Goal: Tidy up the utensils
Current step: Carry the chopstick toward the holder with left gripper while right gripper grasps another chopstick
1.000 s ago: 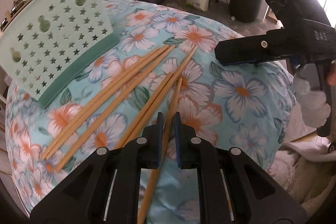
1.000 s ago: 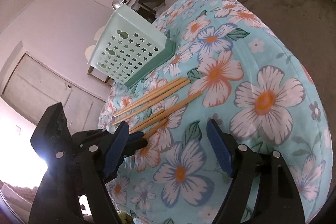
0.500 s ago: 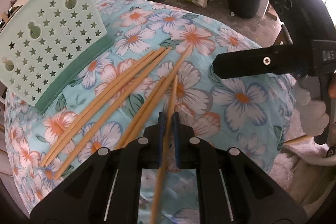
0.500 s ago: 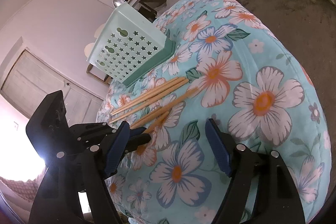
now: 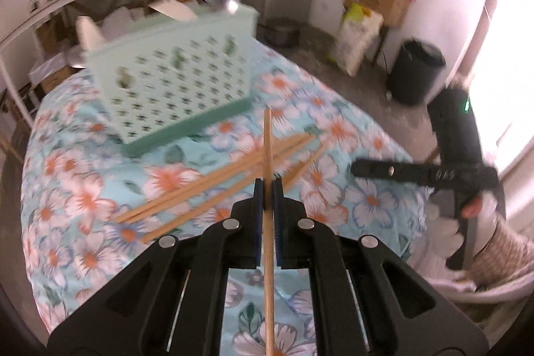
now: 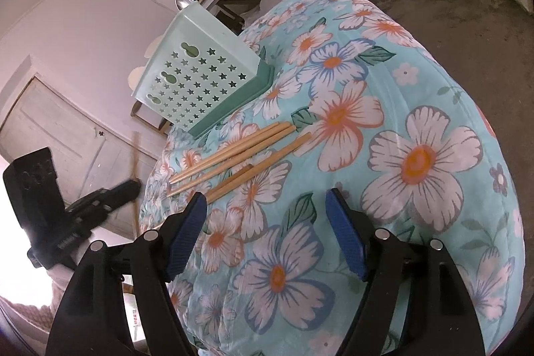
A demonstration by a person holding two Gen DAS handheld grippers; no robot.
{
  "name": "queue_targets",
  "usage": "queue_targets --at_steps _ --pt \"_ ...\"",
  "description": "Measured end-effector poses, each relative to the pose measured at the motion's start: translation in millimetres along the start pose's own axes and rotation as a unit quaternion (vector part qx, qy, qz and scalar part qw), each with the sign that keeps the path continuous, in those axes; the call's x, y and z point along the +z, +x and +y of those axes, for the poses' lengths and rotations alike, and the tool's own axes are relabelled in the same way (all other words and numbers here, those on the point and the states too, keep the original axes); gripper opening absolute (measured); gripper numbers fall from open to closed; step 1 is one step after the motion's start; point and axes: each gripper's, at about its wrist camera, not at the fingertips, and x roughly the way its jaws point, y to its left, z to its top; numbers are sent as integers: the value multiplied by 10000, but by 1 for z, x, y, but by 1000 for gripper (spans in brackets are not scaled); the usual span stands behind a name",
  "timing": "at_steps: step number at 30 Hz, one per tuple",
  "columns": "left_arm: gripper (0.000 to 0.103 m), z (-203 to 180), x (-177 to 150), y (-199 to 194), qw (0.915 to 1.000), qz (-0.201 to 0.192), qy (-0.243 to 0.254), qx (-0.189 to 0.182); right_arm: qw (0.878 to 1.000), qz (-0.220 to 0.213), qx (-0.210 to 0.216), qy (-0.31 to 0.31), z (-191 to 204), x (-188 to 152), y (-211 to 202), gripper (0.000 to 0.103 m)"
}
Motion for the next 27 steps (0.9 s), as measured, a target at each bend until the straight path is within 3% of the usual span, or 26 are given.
queue_targets --at_steps 4,9,12,18,24,27 --pt "5 16 4 -31 9965 -669 -483 158 10000 13 -63 19 2 0 2 72" --pt "5 33 2 -70 9814 -1542 -1076 378 9997 55 -119 222 3 4 4 72" --pt "5 38 -1 -85 9725 -1864 -1308 493 9989 129 -34 442 4 6 6 67" --pt "5 46 -12 -99 9612 -2122 -1678 536 9951 320 269 895 8 2 17 62" --pt "5 51 -24 -100 9586 -2149 -1800 512 9877 287 470 1465 1 6 27 57" --pt "5 52 -27 -101 9586 -2132 -1824 487 9843 186 470 1690 -4 9 32 49"
